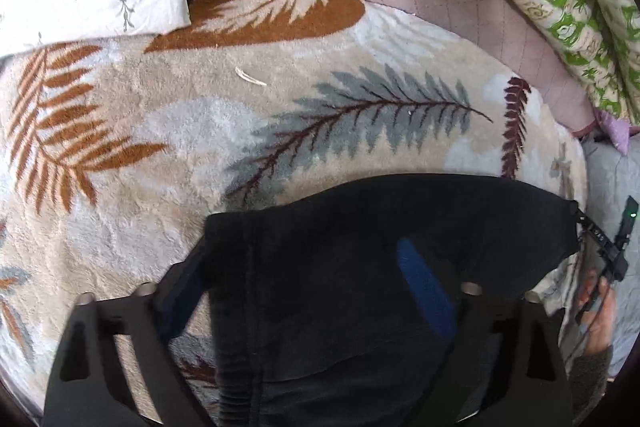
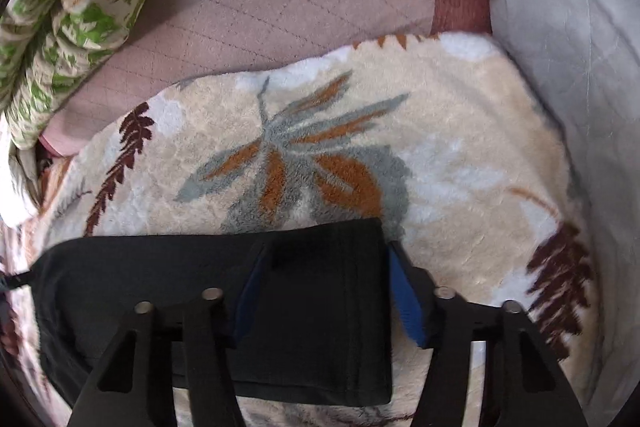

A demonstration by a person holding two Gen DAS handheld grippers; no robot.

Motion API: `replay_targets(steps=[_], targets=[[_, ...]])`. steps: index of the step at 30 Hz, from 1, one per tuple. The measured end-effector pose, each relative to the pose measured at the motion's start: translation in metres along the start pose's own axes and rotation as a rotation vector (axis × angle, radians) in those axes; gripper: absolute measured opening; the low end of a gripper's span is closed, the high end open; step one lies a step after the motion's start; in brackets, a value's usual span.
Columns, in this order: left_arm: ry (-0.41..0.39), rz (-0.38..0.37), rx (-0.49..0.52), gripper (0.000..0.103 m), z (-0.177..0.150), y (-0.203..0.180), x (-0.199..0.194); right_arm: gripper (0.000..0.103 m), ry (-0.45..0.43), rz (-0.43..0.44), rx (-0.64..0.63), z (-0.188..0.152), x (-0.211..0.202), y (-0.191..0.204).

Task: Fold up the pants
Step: 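Lower both grippers onto the waistband of the black pants and close them, then lift the waistband with both grippers and carry it toward the pant hems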

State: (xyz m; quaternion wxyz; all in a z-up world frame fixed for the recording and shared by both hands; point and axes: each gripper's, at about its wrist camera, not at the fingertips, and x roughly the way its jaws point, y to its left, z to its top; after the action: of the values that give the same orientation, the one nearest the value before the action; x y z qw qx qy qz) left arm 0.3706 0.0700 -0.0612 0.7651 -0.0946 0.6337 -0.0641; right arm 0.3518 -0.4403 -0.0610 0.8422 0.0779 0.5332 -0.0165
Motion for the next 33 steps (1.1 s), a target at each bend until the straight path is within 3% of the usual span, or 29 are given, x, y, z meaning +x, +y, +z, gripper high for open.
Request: replay_targets(steps=[1,4,7,21,29,33], targets=[[-0.005,0.017,0.013,0.074,0.000,-0.002,0.000,0.024,-0.002,-0.015,-0.013,0.000,-0.001,0.001],[-0.022,0.072,0.035,0.037,0.001,-0.006,-0.001,0.016,-0.001,0.017,-0.014,-0.001,-0.004,-0.001],[-0.049,0.029,-0.009,0.017,0.000,0.005,-0.012,0.015,-0.018,0.003,-0.048,-0.005,-0.013,0.002],[-0.219,0.017,-0.007,0.012,-0.037,0.000,-0.070,0.014,-0.124,0.024,-0.134,-0.014,-0.081,0.013],[-0.349,0.019,0.019,0.012,-0.076,-0.004,-0.114,0.014,-0.199,0.050,-0.158,-0.043,-0.123,0.011],[-0.377,0.029,0.045,0.012,-0.108,-0.003,-0.123,0.014,-0.240,0.085,-0.164,-0.069,-0.138,0.008]])
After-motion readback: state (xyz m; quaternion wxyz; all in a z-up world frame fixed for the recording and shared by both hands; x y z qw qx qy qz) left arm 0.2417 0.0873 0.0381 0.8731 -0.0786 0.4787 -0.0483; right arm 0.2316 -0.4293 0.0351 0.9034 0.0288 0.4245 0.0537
